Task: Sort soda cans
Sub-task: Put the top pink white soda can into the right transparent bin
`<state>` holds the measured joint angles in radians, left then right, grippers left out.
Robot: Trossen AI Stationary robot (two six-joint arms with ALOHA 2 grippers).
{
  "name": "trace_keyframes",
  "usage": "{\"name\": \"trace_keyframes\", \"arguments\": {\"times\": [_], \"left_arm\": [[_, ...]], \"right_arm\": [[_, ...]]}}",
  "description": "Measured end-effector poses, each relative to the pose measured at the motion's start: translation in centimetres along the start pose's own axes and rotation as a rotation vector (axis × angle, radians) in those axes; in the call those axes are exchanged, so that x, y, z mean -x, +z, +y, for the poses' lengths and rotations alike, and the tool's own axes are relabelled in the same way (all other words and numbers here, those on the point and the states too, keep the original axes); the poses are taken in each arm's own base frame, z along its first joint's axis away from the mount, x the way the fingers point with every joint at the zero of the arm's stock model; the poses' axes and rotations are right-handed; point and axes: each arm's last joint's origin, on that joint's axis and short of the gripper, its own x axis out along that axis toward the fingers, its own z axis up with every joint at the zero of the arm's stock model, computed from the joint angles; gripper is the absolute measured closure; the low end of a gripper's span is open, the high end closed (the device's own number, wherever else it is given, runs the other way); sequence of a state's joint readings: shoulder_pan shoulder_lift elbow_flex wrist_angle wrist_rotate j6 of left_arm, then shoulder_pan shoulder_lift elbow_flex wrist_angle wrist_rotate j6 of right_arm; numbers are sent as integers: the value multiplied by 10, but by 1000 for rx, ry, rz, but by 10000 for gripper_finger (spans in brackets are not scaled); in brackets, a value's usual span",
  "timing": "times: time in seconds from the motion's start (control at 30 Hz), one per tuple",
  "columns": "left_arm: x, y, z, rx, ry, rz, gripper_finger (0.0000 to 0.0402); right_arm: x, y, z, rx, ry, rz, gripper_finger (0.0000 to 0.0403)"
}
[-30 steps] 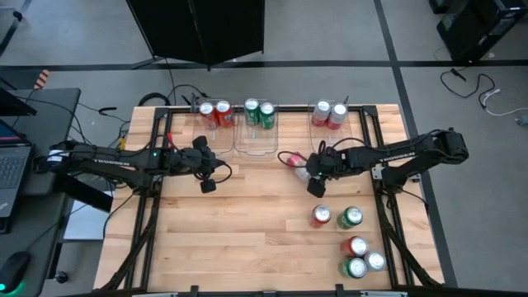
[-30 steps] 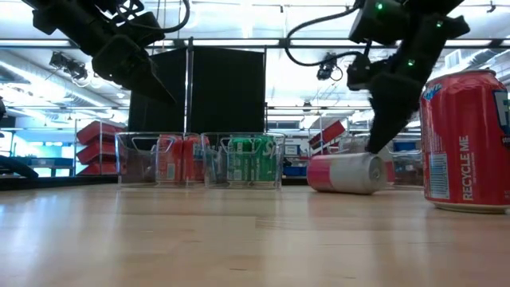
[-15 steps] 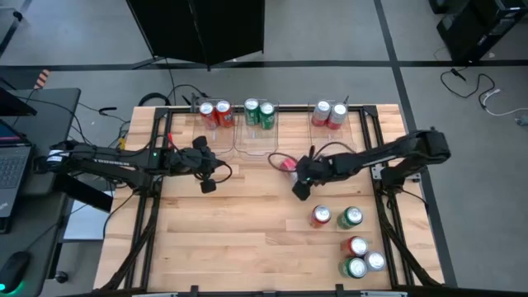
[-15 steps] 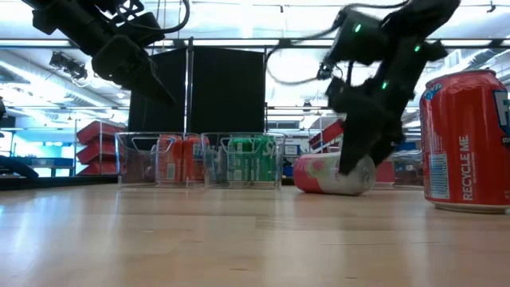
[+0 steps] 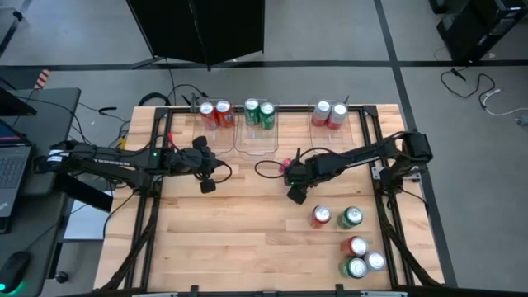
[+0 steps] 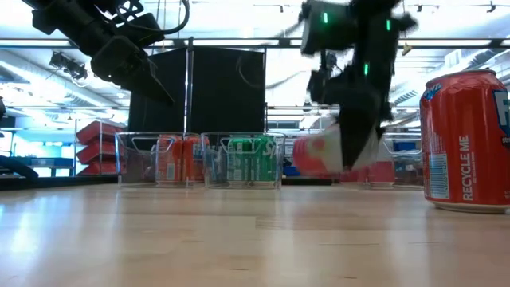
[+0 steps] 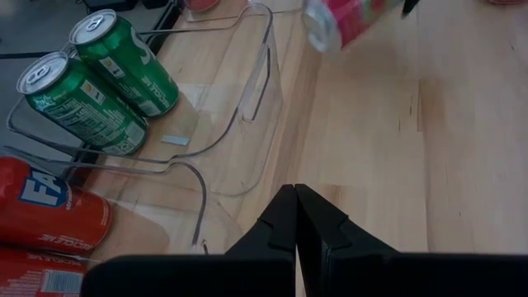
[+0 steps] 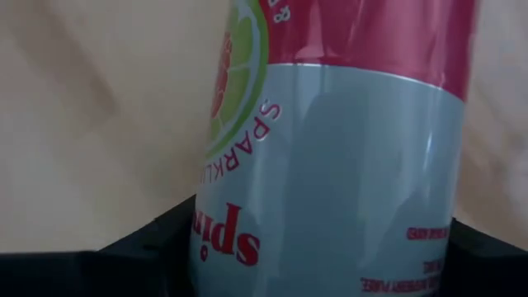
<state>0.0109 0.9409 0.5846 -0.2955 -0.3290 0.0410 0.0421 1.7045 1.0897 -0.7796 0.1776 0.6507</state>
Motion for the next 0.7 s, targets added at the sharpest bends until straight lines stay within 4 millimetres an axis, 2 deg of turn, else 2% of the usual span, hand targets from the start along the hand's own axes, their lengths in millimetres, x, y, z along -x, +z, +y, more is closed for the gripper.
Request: {"name": "trace_keyframes", "arguments": {"times": [0.2, 0.37, 0.5, 0.6, 0.7], "left_arm": [[0, 0, 0, 0, 0, -3, 401], [0, 0, 0, -3, 0, -4, 401], [0, 0, 0, -4, 0, -4, 401], [0, 1, 0, -10, -3, -11, 401], [0, 5, -3, -6, -74, -54, 401]], "right_arm": [[74, 14, -3, 50, -121, 152, 119], [120, 30, -29, 6, -200, 226, 119], [134, 46, -44, -26, -102, 182, 119], [139, 48, -41, 1, -36, 182, 119], [135, 43, -32, -2, 73, 250, 119]]}}
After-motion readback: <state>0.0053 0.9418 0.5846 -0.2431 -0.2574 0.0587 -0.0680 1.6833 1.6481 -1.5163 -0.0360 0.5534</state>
